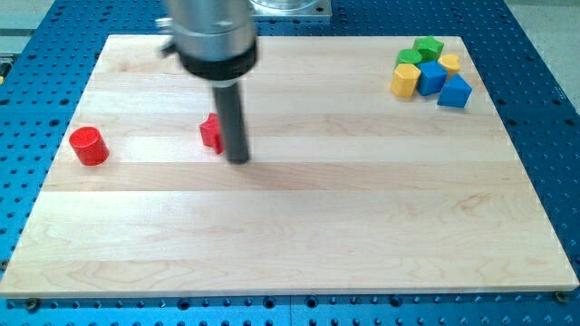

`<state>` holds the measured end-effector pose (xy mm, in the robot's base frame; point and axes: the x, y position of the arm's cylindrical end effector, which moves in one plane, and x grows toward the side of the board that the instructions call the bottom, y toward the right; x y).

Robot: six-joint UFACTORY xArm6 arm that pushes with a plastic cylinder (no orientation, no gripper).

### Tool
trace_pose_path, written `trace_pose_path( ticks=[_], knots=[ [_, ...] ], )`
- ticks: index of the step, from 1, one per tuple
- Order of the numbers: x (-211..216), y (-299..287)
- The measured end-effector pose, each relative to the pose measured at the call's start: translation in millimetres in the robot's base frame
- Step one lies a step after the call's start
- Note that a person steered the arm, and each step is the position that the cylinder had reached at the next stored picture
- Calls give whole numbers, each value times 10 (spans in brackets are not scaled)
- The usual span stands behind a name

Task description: Push the red star diagonally below the yellow hexagon

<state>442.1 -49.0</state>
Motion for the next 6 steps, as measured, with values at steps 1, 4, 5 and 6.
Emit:
trace_pose_path(
  ticks=[1, 4, 5, 6],
  knots=[
    [401, -443],
    [-236, -530],
    [-433, -513],
    [-463, 441]
  ],
)
